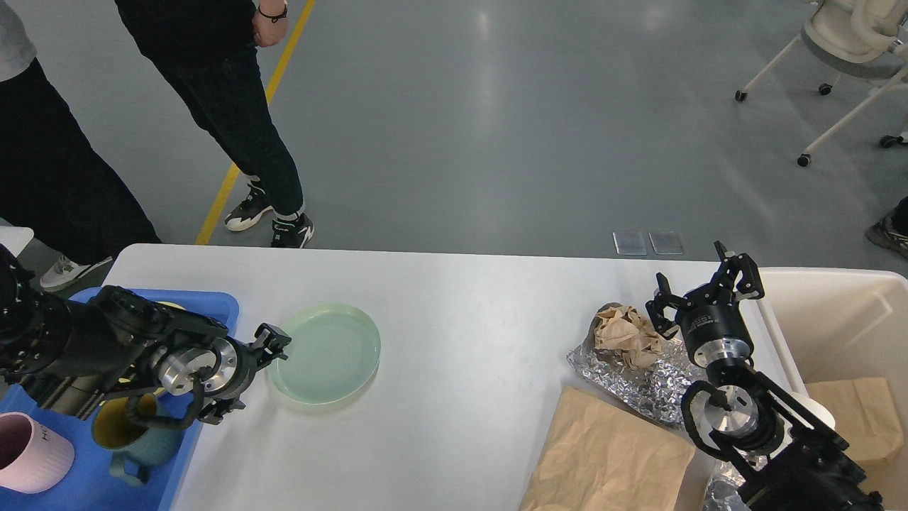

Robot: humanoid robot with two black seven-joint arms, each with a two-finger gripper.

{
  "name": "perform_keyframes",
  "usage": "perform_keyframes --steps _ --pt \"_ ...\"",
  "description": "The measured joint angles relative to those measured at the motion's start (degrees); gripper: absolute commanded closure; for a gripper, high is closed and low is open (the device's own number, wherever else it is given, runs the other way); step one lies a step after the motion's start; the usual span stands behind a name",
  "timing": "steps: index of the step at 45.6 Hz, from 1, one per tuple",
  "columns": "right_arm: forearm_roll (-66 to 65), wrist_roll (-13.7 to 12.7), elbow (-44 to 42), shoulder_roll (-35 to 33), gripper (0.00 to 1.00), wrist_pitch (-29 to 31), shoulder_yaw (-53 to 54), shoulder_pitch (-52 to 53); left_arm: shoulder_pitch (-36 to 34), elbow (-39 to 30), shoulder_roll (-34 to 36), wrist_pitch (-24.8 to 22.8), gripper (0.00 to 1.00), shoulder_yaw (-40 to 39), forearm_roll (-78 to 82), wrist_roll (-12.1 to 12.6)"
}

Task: Tidy desktop
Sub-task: 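Grasp the edge of the pale green plate with the left gripper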

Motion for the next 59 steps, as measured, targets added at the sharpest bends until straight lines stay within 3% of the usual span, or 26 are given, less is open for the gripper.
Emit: perform_keyframes --steps 13,16,29,46,59 --pt "0.0 0.0 0.0 0.0 0.00 0.0 0.0 0.0 4.7 2.7 -0.4 0.1 0.10 -4.3 7.3 -0.1" --pt "0.0 0.0 0.0 0.0 0.00 0.0 0.0 0.0 5.1 2.7 -0.4 0.1 0.22 -4.7 7.3 -0.1" --pt "0.0 0.0 -0.1 0.0 0.00 0.0 0.0 0.0 8.3 6.8 -1.1 0.0 0.39 -6.7 7.4 -0.6" --pt "0.0 0.0 -0.1 0.0 0.00 0.0 0.0 0.0 10.1 7.4 -1.4 -0.5 0.77 -9.7 7.3 -0.6" --pt "0.0 0.0 -0.1 0.0 0.00 0.0 0.0 0.0 10.2 7.4 -1.2 -2.8 0.94 -9.8 7.0 -0.5"
